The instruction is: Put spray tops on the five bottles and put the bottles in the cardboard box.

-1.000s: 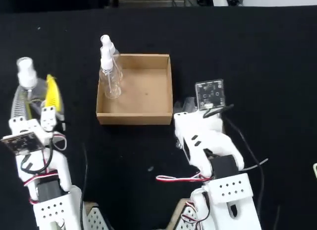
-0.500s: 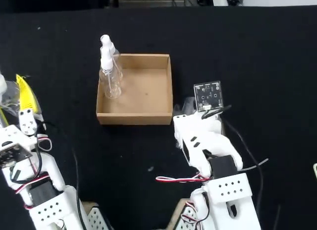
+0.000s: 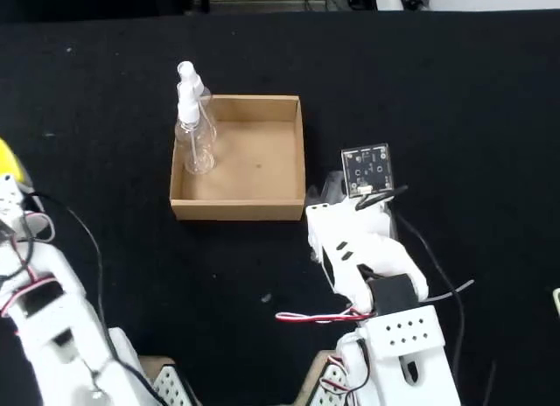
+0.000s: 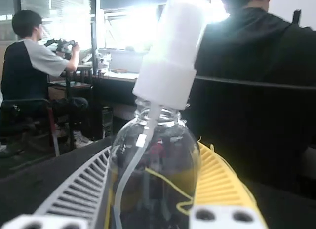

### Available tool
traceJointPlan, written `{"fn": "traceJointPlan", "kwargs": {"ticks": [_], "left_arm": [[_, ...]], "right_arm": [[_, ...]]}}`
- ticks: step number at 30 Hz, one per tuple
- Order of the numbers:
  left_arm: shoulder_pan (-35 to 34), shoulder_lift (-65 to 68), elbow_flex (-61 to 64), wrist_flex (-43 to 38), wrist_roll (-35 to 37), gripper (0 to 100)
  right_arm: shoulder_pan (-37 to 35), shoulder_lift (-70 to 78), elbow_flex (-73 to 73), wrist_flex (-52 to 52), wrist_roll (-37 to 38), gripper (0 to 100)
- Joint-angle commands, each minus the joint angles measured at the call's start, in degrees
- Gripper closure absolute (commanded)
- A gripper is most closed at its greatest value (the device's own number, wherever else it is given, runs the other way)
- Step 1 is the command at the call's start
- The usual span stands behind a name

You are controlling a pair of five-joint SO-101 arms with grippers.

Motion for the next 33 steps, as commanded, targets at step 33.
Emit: {"fn": "traceJointPlan", "kwargs": {"ticks": [33], "left_arm": [[-13.49, 76.57, -9.54, -62.15, 0.53, 97]], "right_arm": [[-0.7, -1.45, 4.97, -10.11, 0.44, 83.9]]}}
